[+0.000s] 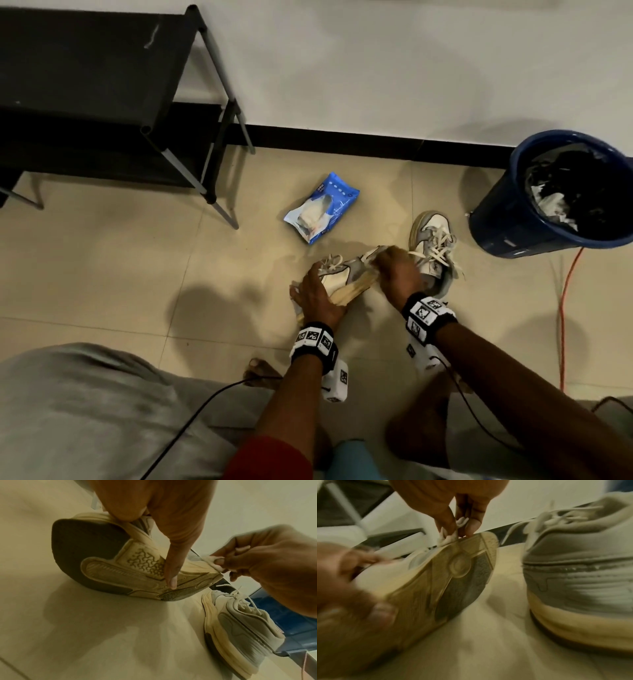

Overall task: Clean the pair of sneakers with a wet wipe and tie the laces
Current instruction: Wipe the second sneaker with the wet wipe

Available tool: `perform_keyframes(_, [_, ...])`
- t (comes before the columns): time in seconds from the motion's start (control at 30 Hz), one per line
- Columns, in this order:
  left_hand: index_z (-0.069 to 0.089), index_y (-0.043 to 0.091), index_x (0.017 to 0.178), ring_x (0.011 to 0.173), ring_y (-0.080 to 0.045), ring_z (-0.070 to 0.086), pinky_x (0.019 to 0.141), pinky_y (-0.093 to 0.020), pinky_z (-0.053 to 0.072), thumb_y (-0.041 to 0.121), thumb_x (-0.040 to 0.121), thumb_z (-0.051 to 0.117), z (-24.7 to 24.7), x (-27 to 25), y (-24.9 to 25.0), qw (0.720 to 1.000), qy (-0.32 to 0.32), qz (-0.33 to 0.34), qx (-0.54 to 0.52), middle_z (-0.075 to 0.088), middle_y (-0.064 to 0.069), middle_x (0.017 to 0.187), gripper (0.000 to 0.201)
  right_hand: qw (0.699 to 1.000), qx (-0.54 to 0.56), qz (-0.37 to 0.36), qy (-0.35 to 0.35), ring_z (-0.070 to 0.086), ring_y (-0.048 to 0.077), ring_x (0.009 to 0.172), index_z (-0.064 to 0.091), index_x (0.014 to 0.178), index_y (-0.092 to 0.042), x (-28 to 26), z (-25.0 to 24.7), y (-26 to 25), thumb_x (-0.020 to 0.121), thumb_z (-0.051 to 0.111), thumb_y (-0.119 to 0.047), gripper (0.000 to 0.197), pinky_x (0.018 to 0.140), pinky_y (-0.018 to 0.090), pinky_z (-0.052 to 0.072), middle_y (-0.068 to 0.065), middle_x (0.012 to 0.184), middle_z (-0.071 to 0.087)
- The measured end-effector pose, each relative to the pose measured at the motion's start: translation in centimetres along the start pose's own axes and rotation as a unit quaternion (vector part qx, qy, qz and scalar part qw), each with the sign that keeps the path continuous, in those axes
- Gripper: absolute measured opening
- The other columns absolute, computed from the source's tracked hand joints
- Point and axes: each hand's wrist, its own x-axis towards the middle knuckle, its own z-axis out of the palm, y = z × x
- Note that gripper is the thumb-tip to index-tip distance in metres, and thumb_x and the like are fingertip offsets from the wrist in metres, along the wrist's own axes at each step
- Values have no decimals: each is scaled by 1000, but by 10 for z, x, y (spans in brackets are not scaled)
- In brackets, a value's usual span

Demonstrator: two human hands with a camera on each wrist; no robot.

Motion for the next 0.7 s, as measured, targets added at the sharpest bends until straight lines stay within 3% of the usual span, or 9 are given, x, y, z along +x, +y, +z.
perform_keyframes(0.07, [26,17,152,142,-29,29,119,-47,-10,32,59,88,0,-2,-2,1000,-4,-4,4,39,-10,148,113,993,50,77,73,58,34,77,69,85,-7,7,-8,3,70,60,8,24,65,32,42,16,85,59])
perform_keyframes(0.2, [25,20,152,142,-26,29,120,-46,-8,28,57,89,-2,1,2,1000,-11,-18,6,39,-8,149,114,991,-21,-119,-58,56,32,81,68,92,-11,-21,8,-14,74,62,5,24,65,29,42,13,91,56])
perform_keyframes(0.23, [25,21,152,142,-26,29,120,-46,-8,27,56,90,-2,1,2,1000,-15,-21,9,39,-8,149,116,991,-18,-112,-69,56,32,81,68,93,-11,-20,4,-9,76,60,2,23,65,29,42,13,91,57])
perform_keyframes(0.37, [25,21,152,143,-26,29,120,-46,-8,27,53,92,-4,1,0,999,-19,-28,18,39,-7,149,120,997,37,43,43,56,32,78,67,90,-8,-10,-1,3,75,53,-1,22,65,28,37,15,88,58])
perform_keyframes(0.47, [26,21,151,143,-25,30,121,-47,-6,29,56,92,-3,3,4,999,-18,-32,17,39,-7,150,116,991,-24,-116,-69,55,32,85,65,96,-11,-30,13,-15,74,60,3,27,66,31,44,13,95,56])
perform_keyframes(0.53, [26,22,151,143,-24,28,120,-45,-6,29,54,94,-6,5,2,999,-28,-38,16,38,-5,151,118,993,-8,-87,-77,56,33,84,66,95,-10,-24,7,-11,73,61,6,28,66,29,43,14,94,57])
perform_keyframes(0.6, [28,23,150,142,-24,30,120,-44,-4,29,50,95,-9,9,0,998,-38,-51,18,39,-5,150,120,1000,6,-5,8,56,33,80,65,91,-7,-16,7,-6,70,63,10,28,65,27,37,16,92,57])
perform_keyframes(0.63, [30,23,149,141,-24,33,120,-44,0,30,50,95,-11,13,2,997,-40,-59,18,42,-5,148,118,1000,-1,-12,11,56,34,81,64,93,-6,-18,7,-11,69,63,11,29,64,29,39,17,94,57])
perform_keyframes(0.7, [35,24,145,136,-26,40,119,-44,8,35,53,93,-15,23,5,997,-37,-73,16,49,-6,143,110,988,-55,-134,-57,58,37,82,64,97,-5,-30,18,-27,70,60,7,31,59,34,48,19,98,58])
